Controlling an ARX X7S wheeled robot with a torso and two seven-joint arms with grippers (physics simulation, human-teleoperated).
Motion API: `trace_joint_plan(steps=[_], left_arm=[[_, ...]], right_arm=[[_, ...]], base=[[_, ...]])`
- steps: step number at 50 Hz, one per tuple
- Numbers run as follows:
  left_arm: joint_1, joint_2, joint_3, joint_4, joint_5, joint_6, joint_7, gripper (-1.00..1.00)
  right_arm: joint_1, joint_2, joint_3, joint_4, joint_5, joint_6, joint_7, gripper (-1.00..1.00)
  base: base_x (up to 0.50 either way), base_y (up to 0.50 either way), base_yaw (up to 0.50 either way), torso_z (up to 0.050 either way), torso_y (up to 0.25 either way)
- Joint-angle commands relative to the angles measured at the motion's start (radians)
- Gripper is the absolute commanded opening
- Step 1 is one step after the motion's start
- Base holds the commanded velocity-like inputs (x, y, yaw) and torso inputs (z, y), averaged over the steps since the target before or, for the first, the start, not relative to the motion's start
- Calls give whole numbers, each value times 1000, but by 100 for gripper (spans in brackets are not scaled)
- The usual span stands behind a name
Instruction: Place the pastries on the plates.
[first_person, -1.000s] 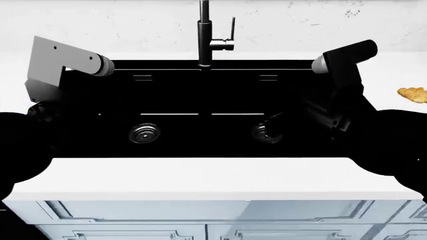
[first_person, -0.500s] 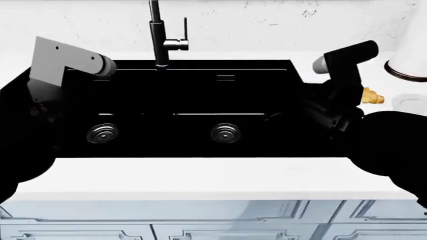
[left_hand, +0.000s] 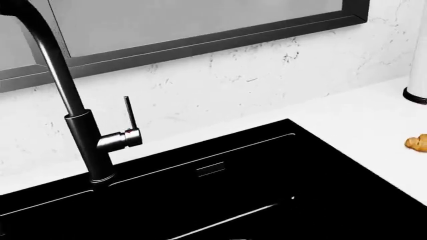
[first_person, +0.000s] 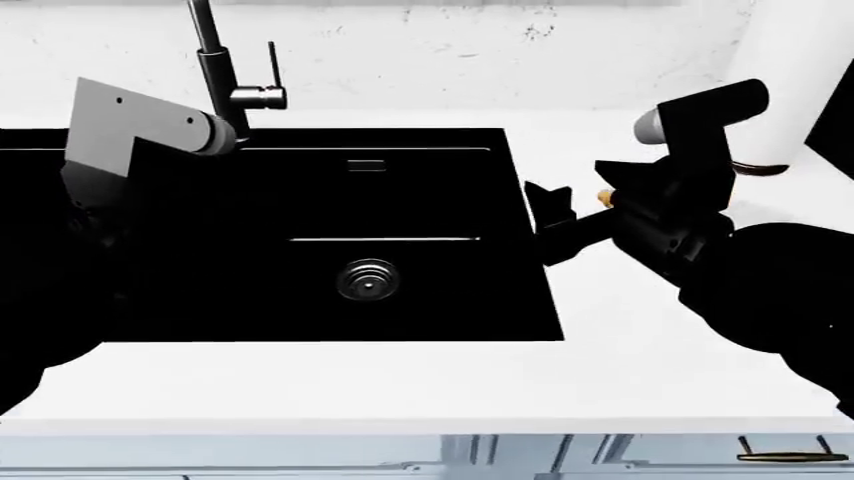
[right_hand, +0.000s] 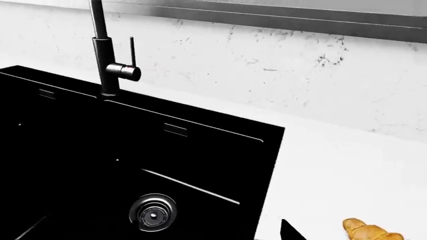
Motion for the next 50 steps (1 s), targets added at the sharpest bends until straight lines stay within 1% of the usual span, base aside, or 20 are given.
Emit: trace_joint_plan(steps=[1,9,26,39,50], left_arm=[[6,-5,3,-6,7,14,6,100],[4,-5,4,-2,2,10,0,100],[-10,-24,6,-20,0,19,25,100],[6,-1,13,-4,-3,16,-10,100],[9,-2,10,3,-10,15,-20,100]], right_arm=[[-9,4,4,0,-7,-16,-3,100],[-7,6,0,3,-15,-22,-9,100],[-17,5,-14,12,-35,-42,-31,100],[-20,5,-19,17,-37,-46,-37,100],[-20,7,-17,13,-28,-39,-26,100]], base=[[272,-411,0,0,0],[288,-384,0,0,0],[300,-171,0,0,1],[300,-245,0,0,2],[278,-170,0,0,2]])
